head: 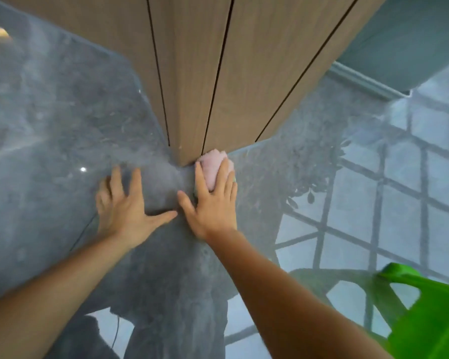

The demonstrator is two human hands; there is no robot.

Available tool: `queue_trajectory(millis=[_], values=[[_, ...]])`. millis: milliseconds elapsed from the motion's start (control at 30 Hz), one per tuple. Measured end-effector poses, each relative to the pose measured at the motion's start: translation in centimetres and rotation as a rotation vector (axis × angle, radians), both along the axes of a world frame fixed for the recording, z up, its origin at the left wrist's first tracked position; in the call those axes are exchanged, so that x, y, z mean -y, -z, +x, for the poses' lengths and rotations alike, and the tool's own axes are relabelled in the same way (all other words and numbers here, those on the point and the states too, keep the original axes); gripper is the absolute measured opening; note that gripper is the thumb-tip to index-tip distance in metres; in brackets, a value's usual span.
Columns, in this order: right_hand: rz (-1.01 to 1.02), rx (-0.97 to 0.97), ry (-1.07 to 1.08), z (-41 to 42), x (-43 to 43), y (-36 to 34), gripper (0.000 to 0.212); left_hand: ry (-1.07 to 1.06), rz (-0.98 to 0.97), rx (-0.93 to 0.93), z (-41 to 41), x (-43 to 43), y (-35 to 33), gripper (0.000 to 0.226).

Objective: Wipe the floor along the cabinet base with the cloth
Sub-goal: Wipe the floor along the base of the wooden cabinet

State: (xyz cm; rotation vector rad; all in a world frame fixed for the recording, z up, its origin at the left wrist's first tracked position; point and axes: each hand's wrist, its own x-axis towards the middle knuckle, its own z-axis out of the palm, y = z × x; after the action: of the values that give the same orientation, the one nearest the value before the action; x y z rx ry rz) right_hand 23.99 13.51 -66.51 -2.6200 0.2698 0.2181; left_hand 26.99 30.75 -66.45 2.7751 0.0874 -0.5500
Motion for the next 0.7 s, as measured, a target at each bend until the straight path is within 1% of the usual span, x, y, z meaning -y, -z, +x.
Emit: queue_trajectory(millis=[67,133,167,200,267,333,367,400,467,567,633,700], values=[[-0.122,-0.053,-0.054,0.3,0.4,1.4,0.079,0.066,0.138,-0.132,-0.3,-1.0,0.6,0.144],[-0.203,-0.066,-0.13,0.2,3.5,1.9,0.076,0.117,0.178,-0.201,-0.3,-1.0,0.8,0.145],[-0.223,-0.083,-0.113,0.2,5.7,1.8,0.073,0.125,0.176,-0.233,-0.1,-1.1,0.6,0.146],[-0.244,-0.097,-0.051,0.3,8.0,1.5,0.071,0.128,0.177,-0.271,0.1,-1.2,0.5,0.147],[-0.27,-0.159,0.145,1.8,12.4,0.7,0.07,0.141,0.194,-0.336,0.6,-1.4,0.5,0.145],[-0.22,-0.23,0.305,4.1,14.4,-0.5,0.071,0.151,0.21,-0.354,0.8,-1.2,0.6,0.14],[-0.186,-0.243,0.336,5.0,14.1,-0.7,0.074,0.147,0.209,-0.351,0.9,-1.0,0.5,0.139],[-0.163,-0.246,0.322,5.4,12.9,-0.8,0.077,0.141,0.204,-0.353,0.9,-0.8,0.3,0.139],[-0.112,-0.206,0.198,4.2,8.1,-0.4,0.08,0.127,0.2,-0.38,0.8,-0.5,-0.3,0.139],[-0.024,-0.132,-0.033,0.7,0.5,0.5,0.073,0.135,0.194,-0.405,0.8,-0.5,-0.5,0.145],[-0.045,-0.12,-0.134,-0.2,-0.1,1.0,0.069,0.13,0.173,-0.427,0.9,-0.4,-0.7,0.15],[-0.172,-0.085,-0.262,0.1,3.2,1.1,0.065,0.143,0.175,-0.438,0.8,-0.5,-0.8,0.147]])
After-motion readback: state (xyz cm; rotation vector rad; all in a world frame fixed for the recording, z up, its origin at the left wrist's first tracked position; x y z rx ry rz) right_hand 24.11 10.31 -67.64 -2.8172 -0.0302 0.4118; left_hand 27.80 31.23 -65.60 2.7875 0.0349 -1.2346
